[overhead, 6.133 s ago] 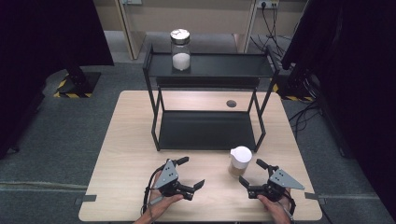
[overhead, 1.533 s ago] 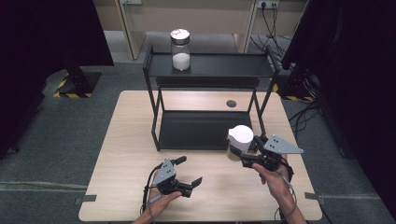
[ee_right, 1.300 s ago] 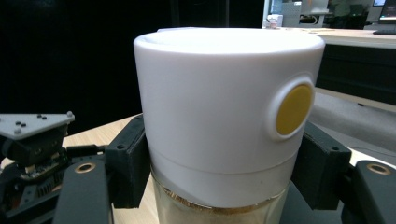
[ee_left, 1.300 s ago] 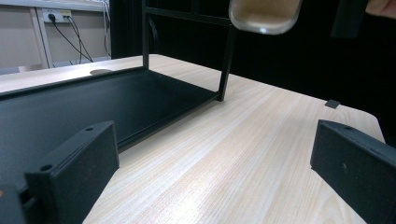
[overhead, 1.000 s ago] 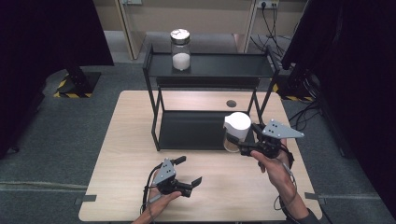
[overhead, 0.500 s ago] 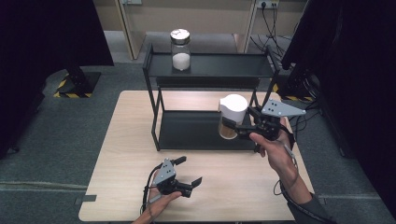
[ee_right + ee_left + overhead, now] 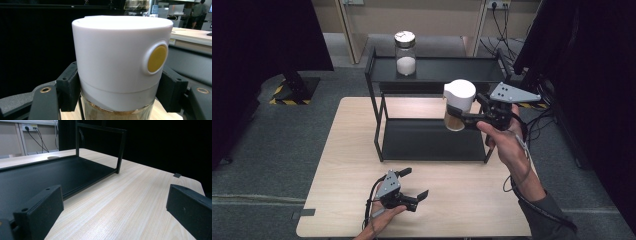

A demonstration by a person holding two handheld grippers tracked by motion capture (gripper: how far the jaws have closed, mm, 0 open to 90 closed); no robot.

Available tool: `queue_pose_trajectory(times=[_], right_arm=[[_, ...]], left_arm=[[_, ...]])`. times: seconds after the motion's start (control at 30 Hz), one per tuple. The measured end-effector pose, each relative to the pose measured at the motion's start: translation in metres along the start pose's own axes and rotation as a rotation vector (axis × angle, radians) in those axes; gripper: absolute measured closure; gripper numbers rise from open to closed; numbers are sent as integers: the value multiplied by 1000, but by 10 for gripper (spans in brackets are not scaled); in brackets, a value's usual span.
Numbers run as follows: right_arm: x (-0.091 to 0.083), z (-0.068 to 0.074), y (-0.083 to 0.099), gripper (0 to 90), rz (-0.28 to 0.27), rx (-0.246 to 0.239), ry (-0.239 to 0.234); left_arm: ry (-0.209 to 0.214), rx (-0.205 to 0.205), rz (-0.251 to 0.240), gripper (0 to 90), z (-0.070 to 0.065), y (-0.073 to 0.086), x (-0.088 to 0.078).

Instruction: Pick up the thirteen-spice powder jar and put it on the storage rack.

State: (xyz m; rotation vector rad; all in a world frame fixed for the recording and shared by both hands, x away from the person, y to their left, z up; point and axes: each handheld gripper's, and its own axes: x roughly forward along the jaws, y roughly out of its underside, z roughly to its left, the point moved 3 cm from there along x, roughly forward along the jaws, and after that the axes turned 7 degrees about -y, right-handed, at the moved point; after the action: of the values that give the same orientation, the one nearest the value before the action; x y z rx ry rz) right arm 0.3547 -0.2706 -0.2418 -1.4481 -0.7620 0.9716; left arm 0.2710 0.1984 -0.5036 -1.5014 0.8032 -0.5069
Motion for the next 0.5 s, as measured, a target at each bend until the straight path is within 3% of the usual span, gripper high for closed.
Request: queue_pose_trajectory(times=[0.5], right_arm=[[19, -9, -46, 309, 8, 3, 18]], left_arm=[[-3, -7, 2, 4, 2, 1, 0]])
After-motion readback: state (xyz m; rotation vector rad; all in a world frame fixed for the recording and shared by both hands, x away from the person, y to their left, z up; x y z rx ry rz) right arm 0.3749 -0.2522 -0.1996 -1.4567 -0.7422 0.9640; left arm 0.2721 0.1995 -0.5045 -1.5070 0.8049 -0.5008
